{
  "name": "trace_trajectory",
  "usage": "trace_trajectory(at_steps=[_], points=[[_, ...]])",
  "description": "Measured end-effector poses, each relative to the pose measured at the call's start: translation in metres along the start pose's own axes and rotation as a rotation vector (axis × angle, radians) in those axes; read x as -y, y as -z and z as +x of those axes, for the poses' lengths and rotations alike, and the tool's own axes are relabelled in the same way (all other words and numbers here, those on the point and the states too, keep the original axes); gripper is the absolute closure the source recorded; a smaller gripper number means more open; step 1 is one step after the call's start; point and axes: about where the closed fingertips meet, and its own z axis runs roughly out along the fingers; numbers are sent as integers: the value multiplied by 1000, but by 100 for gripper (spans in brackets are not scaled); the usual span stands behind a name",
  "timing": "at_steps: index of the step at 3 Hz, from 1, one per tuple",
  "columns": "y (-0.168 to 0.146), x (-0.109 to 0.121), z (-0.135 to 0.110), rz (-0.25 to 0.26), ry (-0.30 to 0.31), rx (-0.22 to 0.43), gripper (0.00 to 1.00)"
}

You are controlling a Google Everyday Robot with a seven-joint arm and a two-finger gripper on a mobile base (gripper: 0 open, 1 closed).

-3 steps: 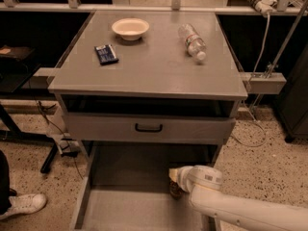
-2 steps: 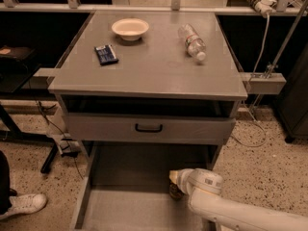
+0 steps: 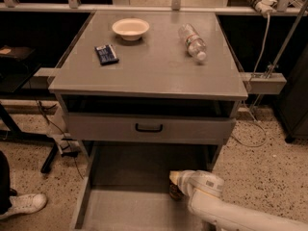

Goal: Place orange can into middle drawer

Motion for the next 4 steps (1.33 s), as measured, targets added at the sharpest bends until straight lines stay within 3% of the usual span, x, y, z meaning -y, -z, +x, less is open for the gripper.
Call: trace_trajectory(at_steps=[3, 4], points=[[0, 0, 0, 0, 0, 0, 11], [0, 0, 0, 0, 0, 0, 0]])
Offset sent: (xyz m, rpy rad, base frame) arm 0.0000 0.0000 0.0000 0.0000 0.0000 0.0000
